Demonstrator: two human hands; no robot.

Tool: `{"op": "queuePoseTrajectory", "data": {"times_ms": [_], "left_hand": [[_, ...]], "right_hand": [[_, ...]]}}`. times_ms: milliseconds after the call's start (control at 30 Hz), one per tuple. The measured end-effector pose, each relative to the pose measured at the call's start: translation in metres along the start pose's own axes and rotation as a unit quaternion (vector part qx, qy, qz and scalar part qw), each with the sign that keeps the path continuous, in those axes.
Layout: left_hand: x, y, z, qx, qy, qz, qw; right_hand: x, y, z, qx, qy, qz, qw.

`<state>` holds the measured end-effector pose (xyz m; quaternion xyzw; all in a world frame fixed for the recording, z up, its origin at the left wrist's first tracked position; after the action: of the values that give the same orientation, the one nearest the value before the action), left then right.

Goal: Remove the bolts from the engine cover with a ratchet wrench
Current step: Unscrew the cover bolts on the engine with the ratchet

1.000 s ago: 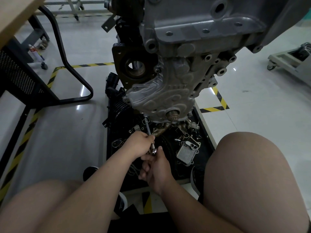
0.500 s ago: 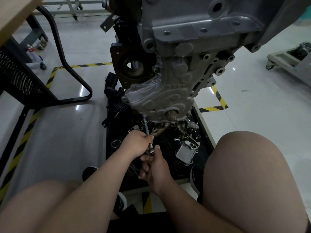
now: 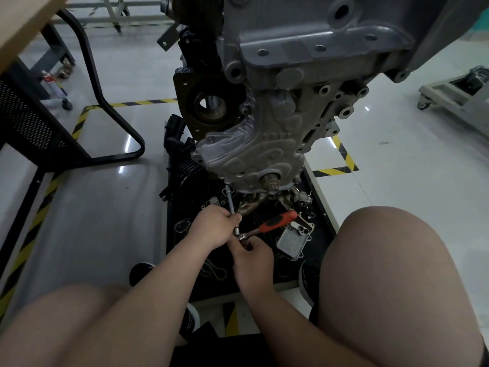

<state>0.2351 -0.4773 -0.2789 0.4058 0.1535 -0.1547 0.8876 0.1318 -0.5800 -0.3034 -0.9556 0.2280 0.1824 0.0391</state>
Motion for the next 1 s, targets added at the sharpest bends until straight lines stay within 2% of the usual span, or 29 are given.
{"op": "queuePoseTrajectory", "data": {"times_ms": [133, 267, 400, 500, 767, 1000], "left_hand": [[0.0, 0.002, 0.001, 0.004, -0.004, 0.003, 1.0], [-0.002, -0.002, 0.001, -0.023, 0.012, -0.015, 1.0], [-0.004, -0.007, 0.001, -0.059, 0.033, -0.034, 0.997], [-0.003, -0.006, -0.001, -0.06, 0.039, -0.027, 0.997], [0.001, -0.001, -0.001, -0.031, 0.014, 0.001, 0.999], [0.001, 0.002, -0.003, 0.0, 0.013, 0.007, 1.0]], "right_hand": [[-0.001, -0.008, 0.007, 0.035, -0.026, -0.032, 0.999], [-0.005, -0.023, 0.021, 0.114, -0.133, -0.073, 0.982], [-0.016, -0.041, 0.034, 0.253, -0.269, -0.095, 0.925], [-0.024, -0.048, 0.036, 0.305, -0.324, -0.115, 0.888], [-0.032, -0.052, 0.032, 0.336, -0.356, -0.126, 0.863], [-0.028, -0.048, 0.03, 0.282, -0.334, -0.126, 0.891]]}}
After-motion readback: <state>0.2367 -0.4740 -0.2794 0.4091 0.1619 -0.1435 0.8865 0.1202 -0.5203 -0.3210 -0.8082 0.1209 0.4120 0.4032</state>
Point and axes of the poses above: each hand's wrist, its own x-axis towards the middle knuckle, its own y-axis out of the back of the hand, z = x × y, the point moved 10 cm from there along x, towards the middle knuckle, and after that the axes turned 3 degrees about x, right-handed, at the moved point
